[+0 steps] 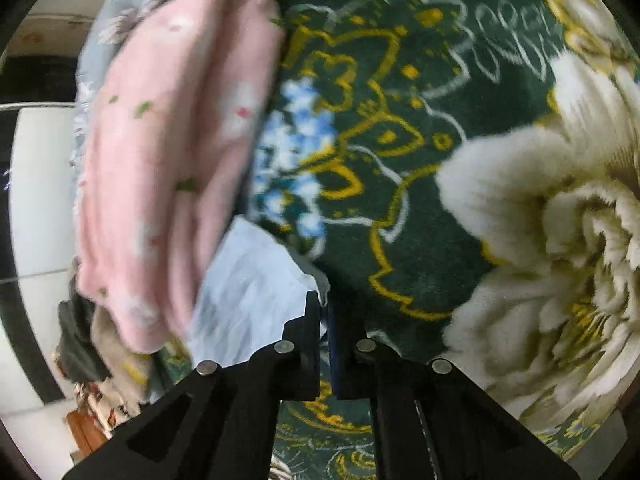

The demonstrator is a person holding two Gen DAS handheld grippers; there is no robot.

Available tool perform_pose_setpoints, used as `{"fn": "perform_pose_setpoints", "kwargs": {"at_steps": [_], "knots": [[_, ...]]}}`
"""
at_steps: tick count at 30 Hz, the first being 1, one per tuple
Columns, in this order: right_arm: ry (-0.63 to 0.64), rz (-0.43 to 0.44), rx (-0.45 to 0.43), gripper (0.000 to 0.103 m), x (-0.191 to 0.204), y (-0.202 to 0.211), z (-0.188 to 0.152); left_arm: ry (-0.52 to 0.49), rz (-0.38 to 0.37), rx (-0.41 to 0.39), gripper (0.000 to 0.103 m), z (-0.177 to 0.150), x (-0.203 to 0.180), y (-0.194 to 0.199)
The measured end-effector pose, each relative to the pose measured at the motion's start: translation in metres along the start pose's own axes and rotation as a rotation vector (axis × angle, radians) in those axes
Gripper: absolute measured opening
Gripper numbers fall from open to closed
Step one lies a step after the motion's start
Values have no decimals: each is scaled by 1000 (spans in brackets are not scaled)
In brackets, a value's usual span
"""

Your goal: Fold clothes

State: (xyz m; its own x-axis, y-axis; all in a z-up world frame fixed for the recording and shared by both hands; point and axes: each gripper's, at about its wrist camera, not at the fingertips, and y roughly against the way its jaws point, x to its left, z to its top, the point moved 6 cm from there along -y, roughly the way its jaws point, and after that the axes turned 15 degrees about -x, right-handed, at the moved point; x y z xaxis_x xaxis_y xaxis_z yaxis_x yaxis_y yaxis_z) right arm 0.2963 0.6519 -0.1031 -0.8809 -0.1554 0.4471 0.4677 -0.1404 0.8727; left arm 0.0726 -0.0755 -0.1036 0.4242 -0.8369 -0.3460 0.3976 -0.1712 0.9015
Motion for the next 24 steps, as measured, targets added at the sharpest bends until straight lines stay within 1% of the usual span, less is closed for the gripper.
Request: {"fn": "perform_pose_setpoints", "kwargs": {"at_steps": [3,6,8,12,13,15,17,22,24], "knots": [[38,59,-21,3,16,18,2,29,-8,-10,59,0,6,6],[126,127,-54,3,44,45,-2,56,-21,-22,59,1,13,13],[211,177,-75,3,72,63,-10,68,-34,-29,59,1,17,17],[336,301,-79,3,140,90,-41,94,-59,-38,59,2,28,23],[373,349,-73,3,150,104,-59,97,-63,-38,59,4,32,23],[432,424,-53,3,183,112,-87,105,-71,-36,59,7,42,24],[482,478,-24,3,209,116,-115,126,-82,-34,59,10,54,23],[597,578,68,3,274,120,-197,180,-101,-26,60,18,86,16],[626,603,100,3,290,120,-230,202,-105,-23,60,21,101,13]]}}
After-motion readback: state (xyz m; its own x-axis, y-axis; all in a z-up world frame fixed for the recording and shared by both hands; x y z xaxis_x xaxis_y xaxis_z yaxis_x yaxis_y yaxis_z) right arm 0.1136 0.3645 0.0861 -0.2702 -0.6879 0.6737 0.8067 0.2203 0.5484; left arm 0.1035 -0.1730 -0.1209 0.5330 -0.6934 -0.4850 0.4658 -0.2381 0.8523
